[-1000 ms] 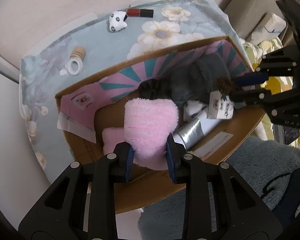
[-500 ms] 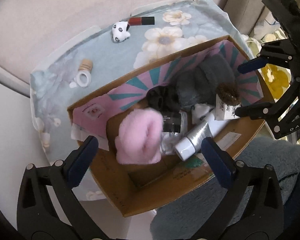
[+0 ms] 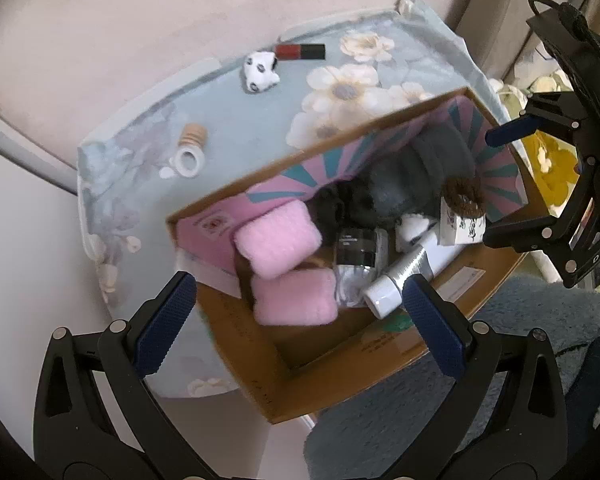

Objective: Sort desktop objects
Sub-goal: 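Move both open grippers back toward the wooden-lid jar and lipstick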

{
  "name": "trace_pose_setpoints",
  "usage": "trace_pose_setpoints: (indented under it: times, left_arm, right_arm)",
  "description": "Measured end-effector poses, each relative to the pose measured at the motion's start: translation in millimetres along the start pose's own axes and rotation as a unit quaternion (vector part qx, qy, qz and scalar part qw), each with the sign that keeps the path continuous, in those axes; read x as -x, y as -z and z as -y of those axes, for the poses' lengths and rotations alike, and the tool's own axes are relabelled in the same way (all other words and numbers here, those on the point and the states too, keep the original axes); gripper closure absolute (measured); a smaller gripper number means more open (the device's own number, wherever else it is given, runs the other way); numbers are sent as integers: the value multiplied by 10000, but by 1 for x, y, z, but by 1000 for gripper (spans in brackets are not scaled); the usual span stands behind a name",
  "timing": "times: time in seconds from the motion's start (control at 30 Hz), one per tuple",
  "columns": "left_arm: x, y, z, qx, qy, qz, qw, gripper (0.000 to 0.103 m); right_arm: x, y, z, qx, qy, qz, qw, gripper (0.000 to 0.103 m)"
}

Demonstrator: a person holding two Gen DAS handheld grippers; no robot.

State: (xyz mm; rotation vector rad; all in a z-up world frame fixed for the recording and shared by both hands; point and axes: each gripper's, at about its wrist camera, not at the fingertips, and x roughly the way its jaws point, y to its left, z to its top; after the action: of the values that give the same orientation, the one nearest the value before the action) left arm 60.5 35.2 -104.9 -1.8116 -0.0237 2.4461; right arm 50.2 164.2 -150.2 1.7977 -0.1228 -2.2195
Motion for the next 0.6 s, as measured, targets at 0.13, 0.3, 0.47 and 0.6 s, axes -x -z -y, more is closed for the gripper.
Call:
trace_pose_setpoints:
  times: [0.13,0.3,0.47,0.6]
  left_arm:
    - [9,-4,-12,99,17,88,9999,0]
    - [17,-12,-29,273,65,200,9994,0]
    - [33,-29,-56,238,-3,374,9990,0]
    - [43,-52,-93,315,-449,484,9973,0]
  right_arm:
    - [7,-7,-2,96,137,-115,9998,1]
    - [34,-18,5,151,397,252,9988,1]
    - [61,-37,23,145,645,600,9960,1]
    - [75,-56,40,224,1367,758,9875,1]
